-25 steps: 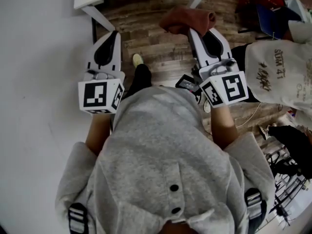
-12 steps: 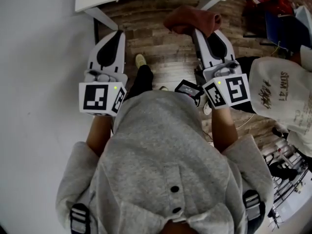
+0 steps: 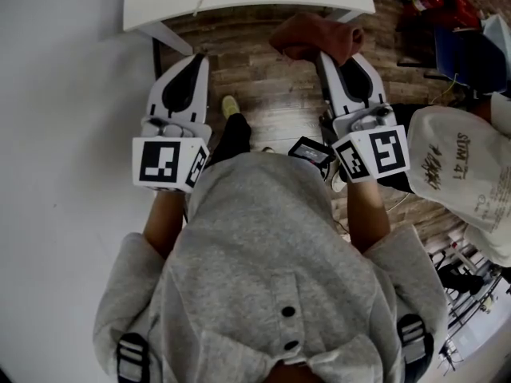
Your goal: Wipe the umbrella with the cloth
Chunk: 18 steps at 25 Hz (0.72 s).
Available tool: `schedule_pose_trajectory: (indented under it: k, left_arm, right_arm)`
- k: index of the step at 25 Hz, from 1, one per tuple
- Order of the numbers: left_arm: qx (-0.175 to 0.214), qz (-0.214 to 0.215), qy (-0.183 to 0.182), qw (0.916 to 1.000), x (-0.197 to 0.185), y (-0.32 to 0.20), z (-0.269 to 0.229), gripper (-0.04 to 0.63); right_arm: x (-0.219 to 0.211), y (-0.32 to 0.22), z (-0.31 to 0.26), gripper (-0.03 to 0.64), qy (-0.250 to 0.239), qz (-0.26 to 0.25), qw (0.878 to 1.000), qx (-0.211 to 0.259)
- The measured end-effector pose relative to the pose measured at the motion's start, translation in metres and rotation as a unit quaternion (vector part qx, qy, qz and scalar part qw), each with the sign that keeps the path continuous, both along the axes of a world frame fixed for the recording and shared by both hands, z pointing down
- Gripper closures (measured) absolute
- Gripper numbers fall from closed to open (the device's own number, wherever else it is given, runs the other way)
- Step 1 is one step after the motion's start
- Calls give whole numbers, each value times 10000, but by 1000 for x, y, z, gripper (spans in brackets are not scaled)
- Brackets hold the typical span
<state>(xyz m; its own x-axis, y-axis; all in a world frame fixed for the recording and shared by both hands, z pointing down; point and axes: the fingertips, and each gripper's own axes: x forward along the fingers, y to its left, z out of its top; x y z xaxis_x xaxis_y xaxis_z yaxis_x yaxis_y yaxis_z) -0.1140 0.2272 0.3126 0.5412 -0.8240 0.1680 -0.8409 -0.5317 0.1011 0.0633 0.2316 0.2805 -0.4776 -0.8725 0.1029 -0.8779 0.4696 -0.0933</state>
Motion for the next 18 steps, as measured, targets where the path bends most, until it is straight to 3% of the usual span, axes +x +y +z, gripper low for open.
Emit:
schedule_pose_trajectory:
  k: [18]
  left_arm:
    - [32, 165, 29, 9999, -38, -95, -25, 580]
  right_arm:
    - [-40, -91, -26, 541, 158, 56, 9999, 31]
